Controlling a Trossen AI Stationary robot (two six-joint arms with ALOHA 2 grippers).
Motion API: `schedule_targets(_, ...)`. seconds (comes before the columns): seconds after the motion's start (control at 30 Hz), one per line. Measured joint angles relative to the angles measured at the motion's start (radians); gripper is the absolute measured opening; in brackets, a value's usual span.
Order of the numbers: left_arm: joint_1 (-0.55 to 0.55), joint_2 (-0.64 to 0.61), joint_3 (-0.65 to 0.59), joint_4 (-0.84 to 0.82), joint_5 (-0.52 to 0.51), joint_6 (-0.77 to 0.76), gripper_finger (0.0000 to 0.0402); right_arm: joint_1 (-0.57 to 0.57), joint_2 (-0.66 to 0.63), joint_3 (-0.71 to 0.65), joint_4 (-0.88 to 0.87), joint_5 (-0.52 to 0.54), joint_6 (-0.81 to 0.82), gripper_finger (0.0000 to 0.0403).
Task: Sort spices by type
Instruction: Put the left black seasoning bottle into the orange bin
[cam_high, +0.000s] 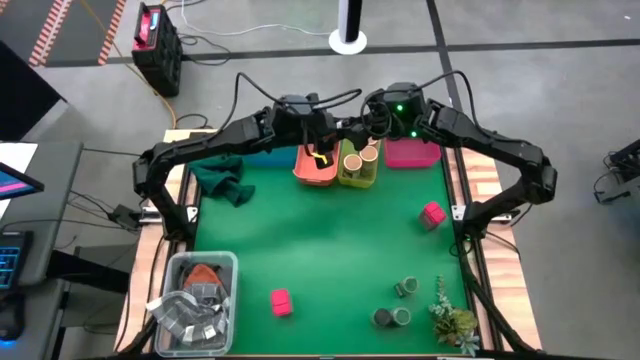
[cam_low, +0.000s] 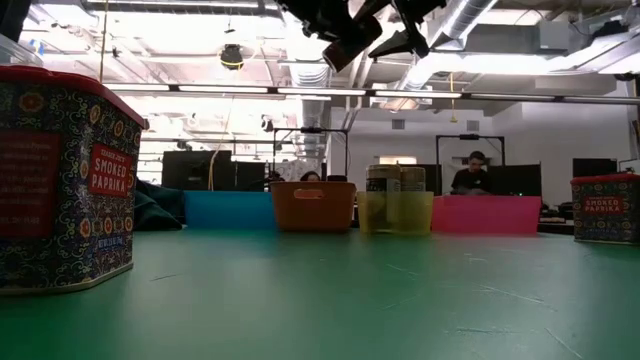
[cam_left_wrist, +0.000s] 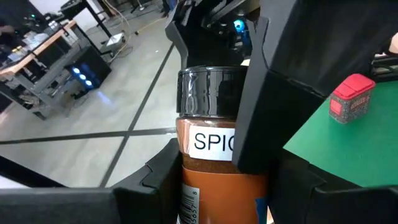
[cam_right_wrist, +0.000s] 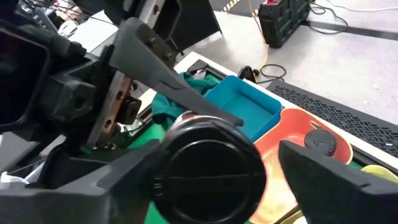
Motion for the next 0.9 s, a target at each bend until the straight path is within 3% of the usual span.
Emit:
schedule_targets(0.3, 0.0, 0.0, 0.0, -0.021, -0.003, -0.006, 0.0177, 0.0, 0.0, 0.0, 0.041, -0.017, -0.046, 0.0231)
schedule_targets(0.7, 0.0, -0.019, 0.0, -0.111, -0.064, -0.11, 0.0299, -0.001, -0.002, 0.0, 0.028, -0.016, -0.077, 0.0233)
schedule_targets(0.9, 0.0, -0.113, 0.0, -0.254, -0.111, -0.218, 0.031, -0.001, 0.003, 0.0, 0.007, -0.016, -0.084, 0.0233)
